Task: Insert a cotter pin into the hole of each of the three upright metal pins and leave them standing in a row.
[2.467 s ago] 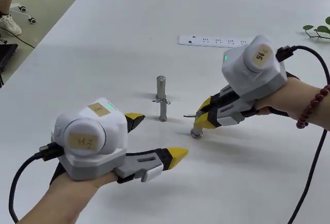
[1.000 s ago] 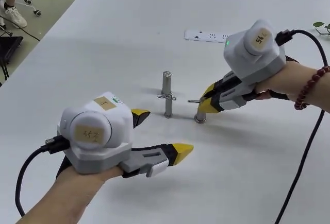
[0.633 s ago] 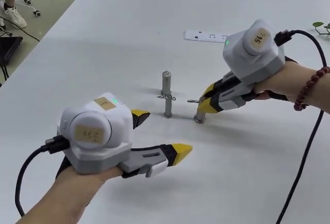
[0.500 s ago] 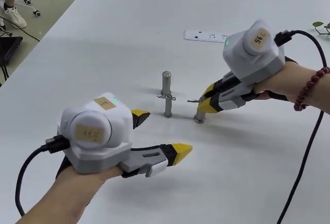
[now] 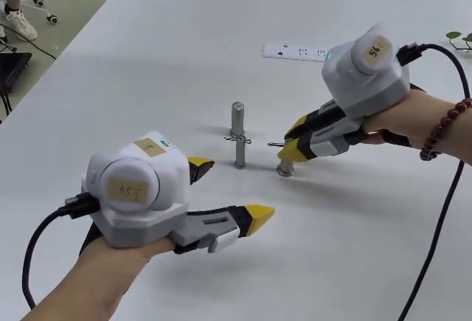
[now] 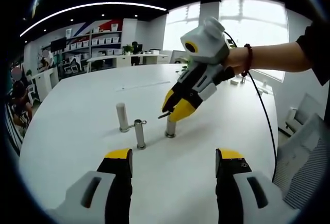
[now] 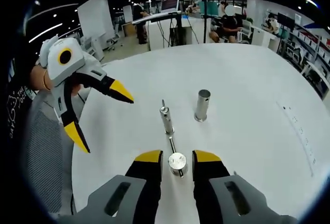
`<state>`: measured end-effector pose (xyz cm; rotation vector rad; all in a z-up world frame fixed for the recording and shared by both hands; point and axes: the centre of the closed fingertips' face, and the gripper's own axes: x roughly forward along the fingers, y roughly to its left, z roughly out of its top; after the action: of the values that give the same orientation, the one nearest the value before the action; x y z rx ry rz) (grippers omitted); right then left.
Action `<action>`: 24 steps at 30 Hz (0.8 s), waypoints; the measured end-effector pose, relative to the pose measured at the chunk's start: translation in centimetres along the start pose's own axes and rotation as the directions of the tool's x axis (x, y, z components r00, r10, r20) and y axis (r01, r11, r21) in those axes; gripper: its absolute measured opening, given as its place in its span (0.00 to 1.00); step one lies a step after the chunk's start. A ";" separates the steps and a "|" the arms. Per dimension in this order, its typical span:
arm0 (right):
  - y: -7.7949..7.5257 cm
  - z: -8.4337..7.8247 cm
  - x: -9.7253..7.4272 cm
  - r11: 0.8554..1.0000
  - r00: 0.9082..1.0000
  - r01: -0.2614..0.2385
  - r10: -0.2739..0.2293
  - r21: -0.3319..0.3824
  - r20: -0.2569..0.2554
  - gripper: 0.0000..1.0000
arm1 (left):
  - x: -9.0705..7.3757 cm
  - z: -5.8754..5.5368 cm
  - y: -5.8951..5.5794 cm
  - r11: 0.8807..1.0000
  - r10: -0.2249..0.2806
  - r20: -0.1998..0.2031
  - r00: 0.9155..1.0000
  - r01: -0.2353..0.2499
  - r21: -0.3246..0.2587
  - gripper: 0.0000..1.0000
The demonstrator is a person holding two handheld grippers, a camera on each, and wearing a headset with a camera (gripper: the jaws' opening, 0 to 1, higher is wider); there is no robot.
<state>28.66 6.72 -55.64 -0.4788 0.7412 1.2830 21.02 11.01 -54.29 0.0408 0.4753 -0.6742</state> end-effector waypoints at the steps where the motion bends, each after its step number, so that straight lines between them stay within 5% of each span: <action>1: -0.1 0.2 0.1 1.000 1.000 0.000 0.000 0.014 0.014 0.20 | 0.0 0.0 0.0 1.000 0.000 0.002 1.000 0.000 0.000 0.64; 7: -0.4 2.3 0.1 0.993 0.991 0.008 -0.024 0.122 0.130 0.26 | -0.2 0.3 0.1 1.000 0.002 0.009 1.000 -0.002 0.003 0.64; 17: -3.0 5.0 1.1 0.981 0.967 0.103 -0.137 0.164 0.215 0.28 | -0.5 1.0 0.5 1.000 0.016 0.037 0.999 -0.016 -0.005 0.65; 24: -3.6 5.8 2.6 0.975 0.958 0.114 -0.159 0.192 0.238 0.29 | -0.6 1.1 0.7 1.000 0.019 0.039 0.999 -0.019 -0.006 0.64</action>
<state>33.70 11.72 -53.84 -0.2129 0.5902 1.1118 21.45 11.67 -53.16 0.0267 0.4388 -0.6540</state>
